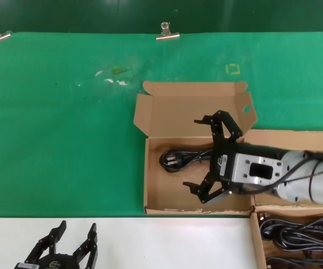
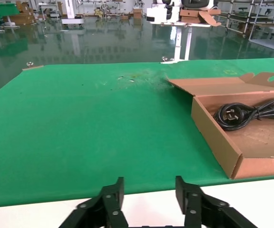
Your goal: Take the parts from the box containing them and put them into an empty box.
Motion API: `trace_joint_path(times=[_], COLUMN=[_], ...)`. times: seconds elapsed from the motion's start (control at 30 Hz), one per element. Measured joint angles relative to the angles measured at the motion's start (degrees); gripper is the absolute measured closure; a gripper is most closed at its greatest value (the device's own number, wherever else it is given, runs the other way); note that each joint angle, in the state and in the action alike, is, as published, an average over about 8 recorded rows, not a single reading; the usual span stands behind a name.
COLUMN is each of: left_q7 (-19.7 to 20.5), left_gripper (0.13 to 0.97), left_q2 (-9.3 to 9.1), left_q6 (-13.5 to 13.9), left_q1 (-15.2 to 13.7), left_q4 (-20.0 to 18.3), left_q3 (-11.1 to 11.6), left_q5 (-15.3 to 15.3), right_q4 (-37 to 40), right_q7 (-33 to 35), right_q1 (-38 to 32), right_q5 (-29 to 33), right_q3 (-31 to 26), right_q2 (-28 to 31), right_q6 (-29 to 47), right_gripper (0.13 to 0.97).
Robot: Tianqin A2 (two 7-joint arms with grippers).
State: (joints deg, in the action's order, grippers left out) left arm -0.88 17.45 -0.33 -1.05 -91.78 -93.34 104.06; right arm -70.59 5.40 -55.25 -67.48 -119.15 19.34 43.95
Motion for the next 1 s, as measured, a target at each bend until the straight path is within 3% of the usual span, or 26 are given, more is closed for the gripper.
trace_joint_path(times=[0.1, 0.27, 0.67, 0.8, 1.0], left_q7=[0.0, 0.1, 0.3, 0.4, 0.5], left_gripper=[0.721, 0.593, 0.323, 0.323, 0.229], left_q2=[-0.01, -0.04, -0.09, -0.11, -0.14], left_q6=[0.0, 0.0, 0.1, 0.1, 0.2], left_q1=[0.1, 0.2, 0.4, 0.4, 0.6], left_q4=[0.0, 0.0, 0.0, 0.0, 0.1], left_q3=[0.1, 0.2, 0.6, 0.7, 0.9], left_q5=[-0.1, -0.1, -0.3, -0.4, -0.5], right_q4=[-1.1, -3.0, -7.4, -8.9, -11.1], right_q7=[-0.3, -0.8, -1.9, -2.3, -2.8], right_q1=[3.0, 7.8, 19.4, 23.3, 29.2], right_q5=[-1.9, -5.0, -12.5, -15.0, -18.8], right_q3=[1.5, 3.9, 9.7, 11.6, 14.5], right_q2=[-0.1, -0.3, -0.8, -0.9, -1.1], right_q6=[-2.3, -6.2, -15.4, -18.5, -23.2], right_gripper=[0.165, 0.132, 0.129, 0.129, 0.129])
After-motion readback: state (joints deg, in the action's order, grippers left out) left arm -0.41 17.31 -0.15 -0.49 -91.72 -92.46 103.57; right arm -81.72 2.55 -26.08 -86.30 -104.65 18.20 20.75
